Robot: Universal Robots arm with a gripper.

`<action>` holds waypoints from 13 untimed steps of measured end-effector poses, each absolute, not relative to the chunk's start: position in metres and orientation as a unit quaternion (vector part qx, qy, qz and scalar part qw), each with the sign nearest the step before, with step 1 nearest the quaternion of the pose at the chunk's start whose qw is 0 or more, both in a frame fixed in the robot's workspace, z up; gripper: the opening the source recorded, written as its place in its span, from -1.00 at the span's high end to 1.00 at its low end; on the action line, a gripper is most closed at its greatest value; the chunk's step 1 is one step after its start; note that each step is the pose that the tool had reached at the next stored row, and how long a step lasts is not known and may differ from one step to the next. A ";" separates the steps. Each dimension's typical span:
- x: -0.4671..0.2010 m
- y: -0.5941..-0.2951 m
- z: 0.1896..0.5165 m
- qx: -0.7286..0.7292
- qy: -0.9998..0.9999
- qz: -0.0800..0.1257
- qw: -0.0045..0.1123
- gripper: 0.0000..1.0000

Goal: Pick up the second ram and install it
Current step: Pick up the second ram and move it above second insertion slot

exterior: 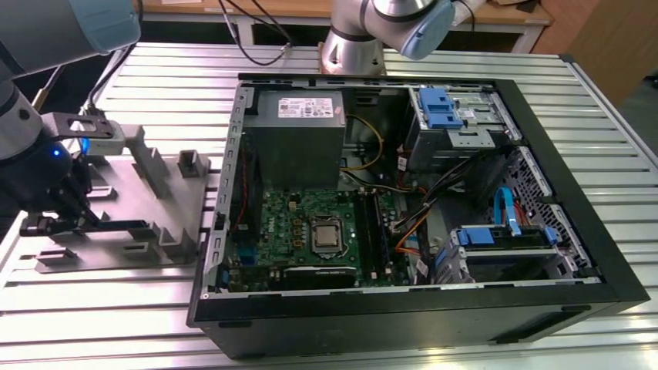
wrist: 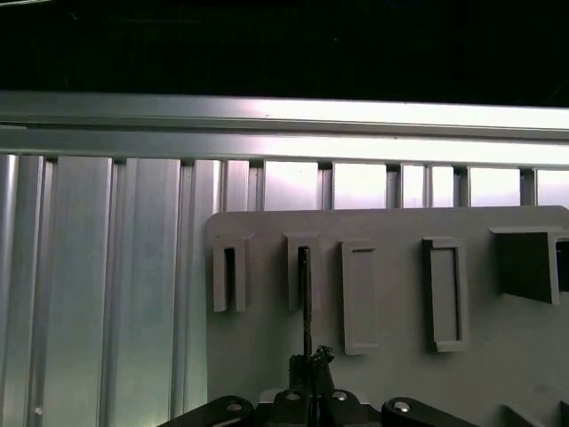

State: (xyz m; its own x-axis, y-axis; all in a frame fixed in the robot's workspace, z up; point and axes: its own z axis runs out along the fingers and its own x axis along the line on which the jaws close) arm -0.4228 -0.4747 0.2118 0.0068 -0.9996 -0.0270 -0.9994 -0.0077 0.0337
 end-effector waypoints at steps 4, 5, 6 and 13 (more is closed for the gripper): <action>-0.423 -0.475 0.213 0.709 -0.705 -0.021 0.003 0.77; -0.423 -0.475 0.215 0.709 -0.705 -0.021 0.003 0.77; -0.423 -0.475 0.217 0.709 -0.705 -0.021 0.003 0.77; -0.423 -0.475 0.241 0.709 -0.705 -0.022 0.002 0.77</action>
